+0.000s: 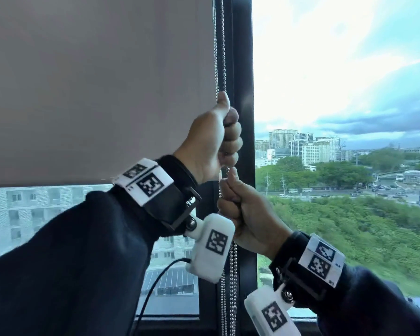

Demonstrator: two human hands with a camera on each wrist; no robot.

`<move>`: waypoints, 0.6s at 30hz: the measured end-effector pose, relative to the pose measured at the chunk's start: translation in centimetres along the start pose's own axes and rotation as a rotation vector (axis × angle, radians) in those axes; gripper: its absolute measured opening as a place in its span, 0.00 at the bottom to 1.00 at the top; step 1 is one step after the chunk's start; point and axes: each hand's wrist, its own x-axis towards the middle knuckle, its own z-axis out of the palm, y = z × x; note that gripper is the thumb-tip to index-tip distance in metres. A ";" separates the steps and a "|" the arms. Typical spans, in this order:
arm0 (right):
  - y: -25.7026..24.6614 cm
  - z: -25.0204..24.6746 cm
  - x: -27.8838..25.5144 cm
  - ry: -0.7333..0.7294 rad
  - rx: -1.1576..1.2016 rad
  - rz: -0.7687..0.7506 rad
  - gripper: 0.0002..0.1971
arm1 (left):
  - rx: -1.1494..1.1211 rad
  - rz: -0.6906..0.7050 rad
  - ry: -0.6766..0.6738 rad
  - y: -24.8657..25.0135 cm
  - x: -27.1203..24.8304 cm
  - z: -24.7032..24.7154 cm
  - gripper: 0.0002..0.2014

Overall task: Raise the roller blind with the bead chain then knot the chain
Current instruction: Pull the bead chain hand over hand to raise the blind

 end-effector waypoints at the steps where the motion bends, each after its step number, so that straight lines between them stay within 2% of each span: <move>1: 0.1 -0.4 0.0 -0.015 -0.020 0.020 0.25 | -0.006 -0.007 0.016 -0.4 0.1 -0.1 0.25; 5: -1.8 -1.7 0.5 -0.037 -0.121 0.042 0.27 | -0.062 -0.008 0.007 -0.5 0.2 -0.6 0.24; 9: -6.5 -2.6 1.5 0.018 -0.201 -0.076 0.31 | -0.085 -0.005 -0.006 -1.1 -0.2 -1.1 0.25; 13: -10.2 -0.9 2.7 0.043 -0.195 -0.157 0.32 | -0.110 -0.046 -0.007 -3.2 -1.0 -1.5 0.27; 18: -10.6 2.7 4.8 0.017 -0.181 -0.153 0.32 | -0.191 -0.116 -0.021 -5.3 -2.0 -1.6 0.27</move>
